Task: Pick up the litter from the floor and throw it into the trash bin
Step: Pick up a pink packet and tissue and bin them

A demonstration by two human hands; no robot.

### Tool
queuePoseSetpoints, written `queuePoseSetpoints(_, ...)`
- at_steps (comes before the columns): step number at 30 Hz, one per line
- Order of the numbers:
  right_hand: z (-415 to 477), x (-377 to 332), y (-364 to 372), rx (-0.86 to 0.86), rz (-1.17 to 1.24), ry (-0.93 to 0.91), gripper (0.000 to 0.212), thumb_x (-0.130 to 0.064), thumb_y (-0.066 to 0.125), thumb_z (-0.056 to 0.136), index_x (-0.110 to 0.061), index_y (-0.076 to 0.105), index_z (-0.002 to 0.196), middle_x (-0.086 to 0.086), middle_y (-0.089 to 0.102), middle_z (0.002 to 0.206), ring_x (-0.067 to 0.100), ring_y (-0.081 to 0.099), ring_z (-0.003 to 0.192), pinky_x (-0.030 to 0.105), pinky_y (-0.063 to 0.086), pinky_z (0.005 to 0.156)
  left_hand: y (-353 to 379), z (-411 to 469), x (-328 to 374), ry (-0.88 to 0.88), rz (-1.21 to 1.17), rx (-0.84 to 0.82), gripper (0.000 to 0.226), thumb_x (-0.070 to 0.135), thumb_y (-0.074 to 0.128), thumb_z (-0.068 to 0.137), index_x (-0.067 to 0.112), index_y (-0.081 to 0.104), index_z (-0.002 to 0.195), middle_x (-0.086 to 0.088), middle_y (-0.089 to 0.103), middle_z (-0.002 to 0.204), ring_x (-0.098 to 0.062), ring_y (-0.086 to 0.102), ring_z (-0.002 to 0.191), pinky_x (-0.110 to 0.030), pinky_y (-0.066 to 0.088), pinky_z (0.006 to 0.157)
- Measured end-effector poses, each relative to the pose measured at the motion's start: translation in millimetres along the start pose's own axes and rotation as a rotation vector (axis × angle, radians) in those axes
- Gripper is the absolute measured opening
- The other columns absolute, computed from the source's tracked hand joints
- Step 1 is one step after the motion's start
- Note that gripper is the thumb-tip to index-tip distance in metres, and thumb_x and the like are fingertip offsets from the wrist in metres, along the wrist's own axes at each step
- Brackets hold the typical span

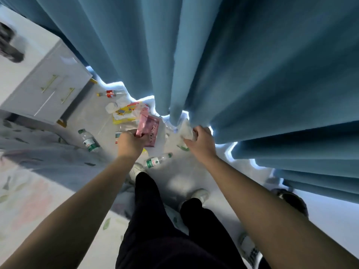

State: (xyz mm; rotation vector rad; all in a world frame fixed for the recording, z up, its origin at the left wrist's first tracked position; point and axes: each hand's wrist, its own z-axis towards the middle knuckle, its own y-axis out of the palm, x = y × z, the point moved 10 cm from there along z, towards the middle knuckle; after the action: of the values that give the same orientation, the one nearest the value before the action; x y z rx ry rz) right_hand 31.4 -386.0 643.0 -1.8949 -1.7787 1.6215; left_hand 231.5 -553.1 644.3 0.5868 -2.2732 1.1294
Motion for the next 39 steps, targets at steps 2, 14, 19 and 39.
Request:
queuePoseSetpoints(2,-15,36,-32,0.035,0.02,0.017,0.029,-0.024,0.076,0.075,-0.017,0.05,0.086,0.004,0.048,0.099,0.019,0.048,0.08,0.026,0.033,0.067,34,-32,14,0.017,-0.022,-0.006,0.027,0.011,0.068,0.078,0.012,0.054,0.055,-0.006,0.039,0.049,-0.016,0.027,0.05,-0.029,0.026,0.046)
queuePoseSetpoints(14,-102,189,-175,0.187,0.123,0.118,0.029,-0.025,0.076,0.074,-0.018,0.055,0.093,0.0,0.047,0.1,0.017,0.049,0.082,0.025,0.034,0.069,162,-167,85,0.124,-0.101,-0.107,0.025,0.009,0.066,0.079,0.008,0.054,0.057,-0.005,0.038,0.049,-0.01,0.028,0.041,-0.019,0.026,0.038)
queuePoseSetpoints(19,-118,216,-190,0.249,0.146,0.179,0.032,-0.027,0.075,0.075,-0.014,0.058,0.099,-0.001,0.051,0.1,0.016,0.05,0.085,0.024,0.034,0.07,196,-181,104,0.19,-0.018,-0.172,0.037,0.012,0.067,0.077,0.013,0.044,0.048,0.002,0.032,0.044,-0.019,0.025,0.052,-0.028,0.022,0.046)
queuePoseSetpoints(39,-268,437,-262,0.611,0.446,0.661,0.042,-0.025,0.075,0.078,-0.012,0.057,0.114,0.002,0.053,0.107,0.016,0.049,0.089,0.023,0.034,0.075,408,-293,176,0.472,0.392,-0.57,0.026,0.021,0.065,0.079,0.003,0.057,0.062,-0.003,0.044,0.053,-0.016,0.036,0.051,-0.025,0.029,0.049)
